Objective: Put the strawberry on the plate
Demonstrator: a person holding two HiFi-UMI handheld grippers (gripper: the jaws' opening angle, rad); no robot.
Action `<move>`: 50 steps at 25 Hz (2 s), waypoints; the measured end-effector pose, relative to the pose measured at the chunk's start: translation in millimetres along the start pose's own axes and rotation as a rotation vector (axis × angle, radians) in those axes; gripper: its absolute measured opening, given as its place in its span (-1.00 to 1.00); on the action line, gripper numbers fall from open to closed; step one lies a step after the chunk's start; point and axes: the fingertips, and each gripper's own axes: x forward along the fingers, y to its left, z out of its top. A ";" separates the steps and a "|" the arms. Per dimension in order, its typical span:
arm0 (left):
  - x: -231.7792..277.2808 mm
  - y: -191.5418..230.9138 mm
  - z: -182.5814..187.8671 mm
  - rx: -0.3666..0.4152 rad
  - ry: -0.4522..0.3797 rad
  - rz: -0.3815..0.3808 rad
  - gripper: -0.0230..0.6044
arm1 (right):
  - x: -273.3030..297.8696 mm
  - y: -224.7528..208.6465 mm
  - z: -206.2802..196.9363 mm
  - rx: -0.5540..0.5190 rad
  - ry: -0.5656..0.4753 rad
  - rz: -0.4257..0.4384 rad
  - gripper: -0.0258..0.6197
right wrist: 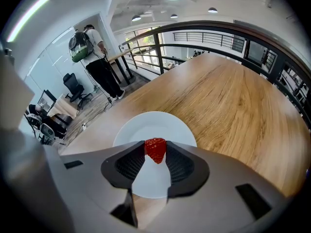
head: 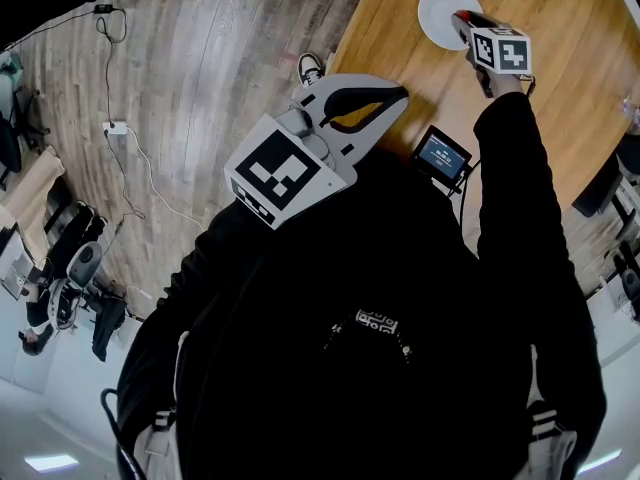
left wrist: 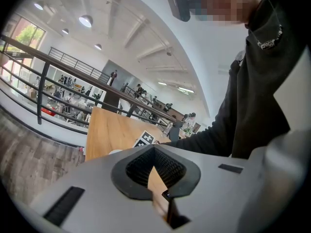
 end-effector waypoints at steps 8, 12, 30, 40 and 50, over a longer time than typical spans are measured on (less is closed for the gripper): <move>-5.1 2.9 8.0 0.011 -0.033 0.019 -0.94 | -5.1 -1.1 9.3 0.024 -0.042 -0.013 -0.45; -5.3 8.2 7.9 -0.005 -0.032 0.030 -0.94 | -8.2 -0.8 15.2 0.030 -0.068 0.002 -0.34; 5.7 5.7 8.4 0.005 -0.029 -0.042 -0.94 | -73.0 -24.0 42.7 0.173 -0.307 -0.040 -0.67; 8.5 25.8 -6.3 0.088 -0.062 -0.079 -0.94 | -97.5 42.7 26.4 0.151 -0.392 0.179 -0.86; 38.5 33.5 54.3 0.251 -0.107 -0.085 -0.94 | -223.7 111.4 91.0 -0.011 -0.695 0.253 -0.86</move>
